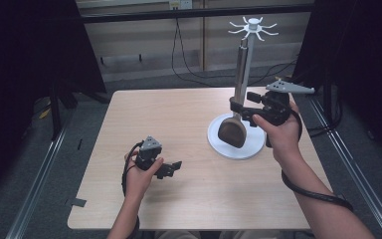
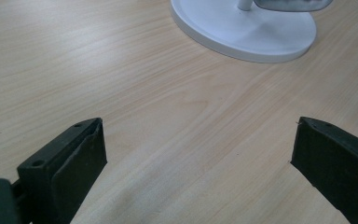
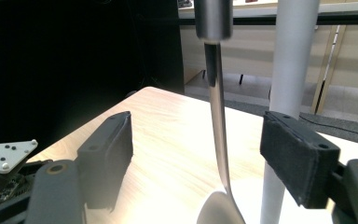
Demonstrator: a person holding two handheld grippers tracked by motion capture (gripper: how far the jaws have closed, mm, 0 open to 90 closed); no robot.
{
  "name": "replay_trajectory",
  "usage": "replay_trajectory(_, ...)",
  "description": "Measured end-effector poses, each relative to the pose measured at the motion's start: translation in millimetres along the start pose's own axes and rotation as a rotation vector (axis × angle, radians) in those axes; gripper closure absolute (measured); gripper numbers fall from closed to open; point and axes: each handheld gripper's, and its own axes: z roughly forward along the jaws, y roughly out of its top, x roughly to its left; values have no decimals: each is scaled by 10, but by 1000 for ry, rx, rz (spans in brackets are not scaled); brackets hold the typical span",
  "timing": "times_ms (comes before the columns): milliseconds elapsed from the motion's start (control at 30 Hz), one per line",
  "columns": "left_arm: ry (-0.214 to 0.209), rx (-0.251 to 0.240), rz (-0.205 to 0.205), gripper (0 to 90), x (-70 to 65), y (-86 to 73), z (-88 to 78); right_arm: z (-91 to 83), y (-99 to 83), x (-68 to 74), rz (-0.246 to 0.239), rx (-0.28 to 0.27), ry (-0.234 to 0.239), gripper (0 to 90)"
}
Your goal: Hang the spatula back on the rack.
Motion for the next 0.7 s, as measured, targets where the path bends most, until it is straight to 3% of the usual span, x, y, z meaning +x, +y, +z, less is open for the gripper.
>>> replay_trajectory(700,-13,9,7,28,-32,2,52,-123,-217,-24,-22,39,16,197)
